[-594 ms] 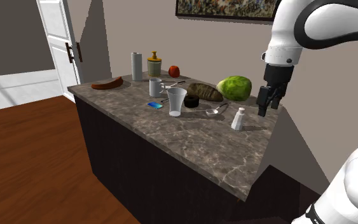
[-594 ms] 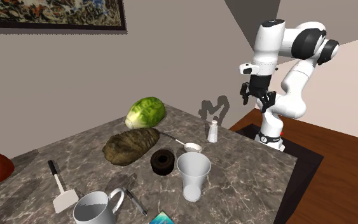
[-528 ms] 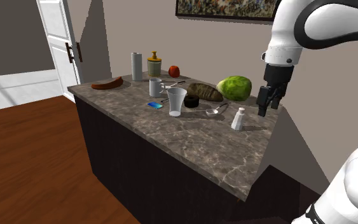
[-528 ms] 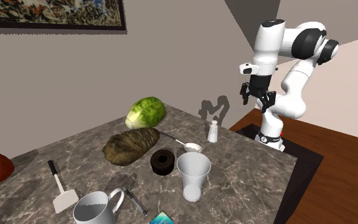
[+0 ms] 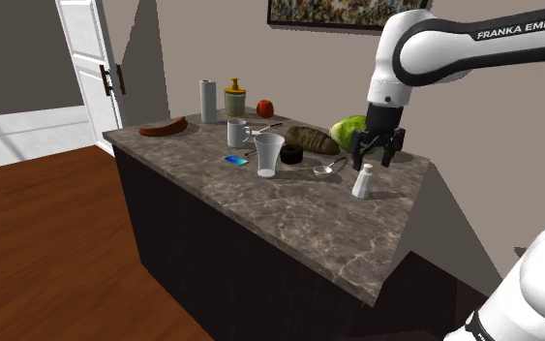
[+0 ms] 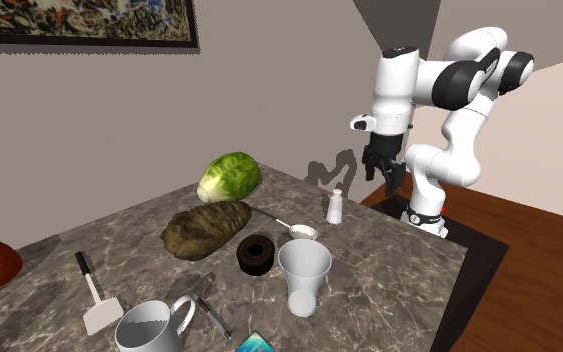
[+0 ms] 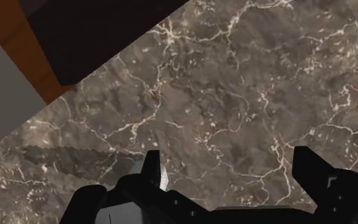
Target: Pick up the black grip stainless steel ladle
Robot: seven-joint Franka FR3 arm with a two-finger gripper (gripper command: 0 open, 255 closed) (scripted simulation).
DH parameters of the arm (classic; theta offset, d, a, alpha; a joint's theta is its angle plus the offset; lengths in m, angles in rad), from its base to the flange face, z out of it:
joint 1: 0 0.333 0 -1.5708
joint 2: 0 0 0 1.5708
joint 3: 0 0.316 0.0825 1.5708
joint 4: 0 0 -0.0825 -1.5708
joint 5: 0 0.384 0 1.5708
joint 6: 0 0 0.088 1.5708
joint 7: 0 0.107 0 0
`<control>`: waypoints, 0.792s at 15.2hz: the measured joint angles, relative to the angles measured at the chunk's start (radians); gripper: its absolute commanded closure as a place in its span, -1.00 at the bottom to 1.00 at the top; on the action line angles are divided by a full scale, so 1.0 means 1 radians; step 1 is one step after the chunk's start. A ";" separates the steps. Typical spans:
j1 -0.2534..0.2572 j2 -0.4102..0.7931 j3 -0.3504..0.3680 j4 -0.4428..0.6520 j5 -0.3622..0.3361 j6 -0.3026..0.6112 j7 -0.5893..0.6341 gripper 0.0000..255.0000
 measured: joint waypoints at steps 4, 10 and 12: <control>-0.046 0.134 0.009 0.057 0.011 0.102 0.136 -1.00; -0.111 0.320 -0.003 0.169 0.012 0.215 0.322 -1.00; -0.127 0.383 -0.008 0.207 0.012 0.254 0.387 -1.00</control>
